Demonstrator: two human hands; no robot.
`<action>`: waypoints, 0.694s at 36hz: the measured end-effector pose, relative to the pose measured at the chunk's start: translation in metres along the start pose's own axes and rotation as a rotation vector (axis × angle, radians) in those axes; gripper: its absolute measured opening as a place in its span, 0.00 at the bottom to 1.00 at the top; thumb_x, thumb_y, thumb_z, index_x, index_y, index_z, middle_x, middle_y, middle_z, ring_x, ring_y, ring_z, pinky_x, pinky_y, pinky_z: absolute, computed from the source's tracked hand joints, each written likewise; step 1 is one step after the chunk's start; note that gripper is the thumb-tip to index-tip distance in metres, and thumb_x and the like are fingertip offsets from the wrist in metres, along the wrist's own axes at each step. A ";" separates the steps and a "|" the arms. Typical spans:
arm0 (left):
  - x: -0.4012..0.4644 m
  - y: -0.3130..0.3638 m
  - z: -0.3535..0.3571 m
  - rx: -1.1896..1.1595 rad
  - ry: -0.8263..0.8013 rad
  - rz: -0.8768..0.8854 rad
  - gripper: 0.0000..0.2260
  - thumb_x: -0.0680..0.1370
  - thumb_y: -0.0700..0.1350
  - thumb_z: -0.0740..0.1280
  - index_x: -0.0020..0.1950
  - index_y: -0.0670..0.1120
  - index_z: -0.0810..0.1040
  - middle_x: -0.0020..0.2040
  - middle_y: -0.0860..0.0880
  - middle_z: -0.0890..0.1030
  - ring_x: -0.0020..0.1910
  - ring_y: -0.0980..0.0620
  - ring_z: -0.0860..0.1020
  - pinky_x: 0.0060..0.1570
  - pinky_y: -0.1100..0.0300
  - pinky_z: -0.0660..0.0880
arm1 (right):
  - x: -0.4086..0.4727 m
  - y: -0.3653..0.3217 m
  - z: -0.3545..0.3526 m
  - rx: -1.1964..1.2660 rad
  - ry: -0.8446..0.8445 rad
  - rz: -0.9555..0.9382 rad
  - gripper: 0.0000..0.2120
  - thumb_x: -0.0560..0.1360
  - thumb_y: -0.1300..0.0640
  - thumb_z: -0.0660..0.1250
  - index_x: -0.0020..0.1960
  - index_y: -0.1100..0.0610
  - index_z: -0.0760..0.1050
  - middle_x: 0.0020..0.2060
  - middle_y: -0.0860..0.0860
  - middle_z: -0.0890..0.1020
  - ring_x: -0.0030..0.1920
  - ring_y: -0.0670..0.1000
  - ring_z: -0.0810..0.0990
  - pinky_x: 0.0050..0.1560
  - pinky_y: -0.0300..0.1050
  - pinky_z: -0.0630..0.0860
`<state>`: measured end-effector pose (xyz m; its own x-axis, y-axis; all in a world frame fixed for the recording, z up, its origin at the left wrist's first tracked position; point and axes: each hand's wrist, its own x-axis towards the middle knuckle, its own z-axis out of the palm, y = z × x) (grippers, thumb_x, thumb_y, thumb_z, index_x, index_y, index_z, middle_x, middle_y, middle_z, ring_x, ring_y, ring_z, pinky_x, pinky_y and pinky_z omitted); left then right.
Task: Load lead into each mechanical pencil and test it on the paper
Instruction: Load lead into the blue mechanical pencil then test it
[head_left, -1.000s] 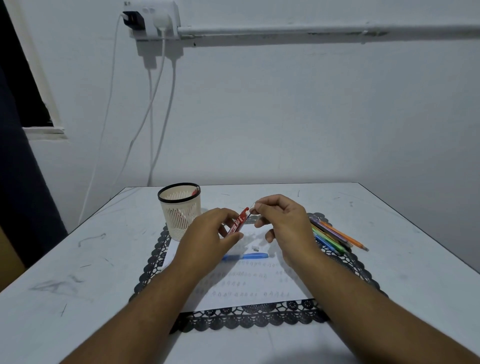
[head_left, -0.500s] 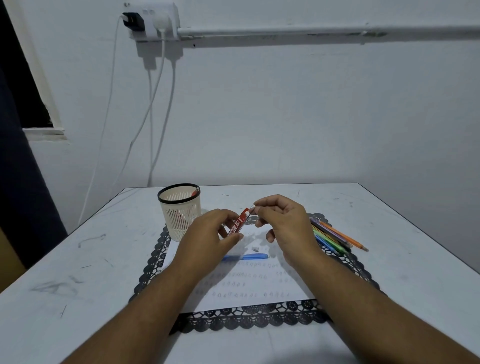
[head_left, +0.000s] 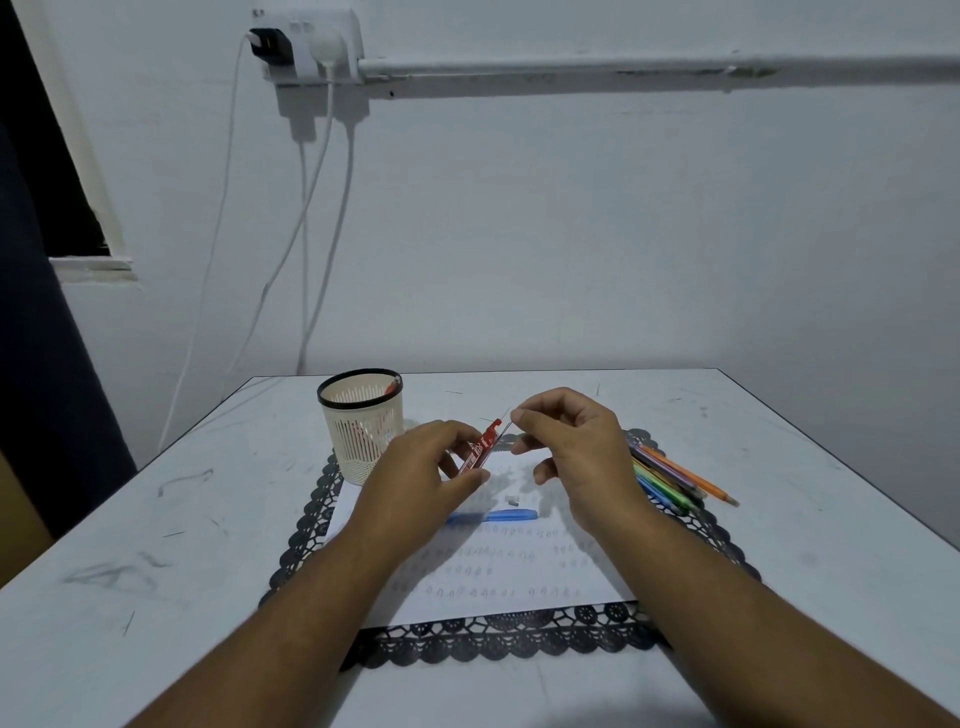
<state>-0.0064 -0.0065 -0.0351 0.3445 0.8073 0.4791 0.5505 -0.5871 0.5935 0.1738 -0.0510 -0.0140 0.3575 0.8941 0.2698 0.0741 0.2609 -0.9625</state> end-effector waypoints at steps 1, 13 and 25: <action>0.000 0.000 0.000 -0.005 -0.005 -0.001 0.13 0.76 0.50 0.77 0.60 0.56 0.83 0.50 0.62 0.81 0.47 0.61 0.80 0.50 0.57 0.81 | 0.000 0.000 0.000 0.019 0.001 0.011 0.01 0.78 0.60 0.75 0.48 0.55 0.84 0.43 0.51 0.87 0.41 0.52 0.88 0.30 0.43 0.78; 0.001 -0.001 0.001 -0.019 -0.011 -0.018 0.13 0.76 0.50 0.77 0.59 0.58 0.82 0.49 0.63 0.81 0.46 0.61 0.80 0.49 0.58 0.81 | 0.002 -0.003 -0.002 0.078 -0.039 0.039 0.01 0.81 0.59 0.72 0.51 0.57 0.82 0.43 0.51 0.88 0.40 0.53 0.87 0.30 0.44 0.78; 0.001 -0.003 0.001 -0.033 -0.009 -0.021 0.13 0.76 0.50 0.77 0.59 0.59 0.82 0.49 0.64 0.81 0.48 0.65 0.79 0.48 0.61 0.81 | 0.002 -0.002 -0.002 0.054 -0.050 0.020 0.01 0.78 0.58 0.75 0.49 0.55 0.84 0.43 0.50 0.88 0.43 0.51 0.87 0.31 0.44 0.80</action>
<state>-0.0067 -0.0041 -0.0367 0.3398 0.8200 0.4606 0.5323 -0.5714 0.6246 0.1762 -0.0508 -0.0116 0.3111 0.9161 0.2528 0.0162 0.2609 -0.9652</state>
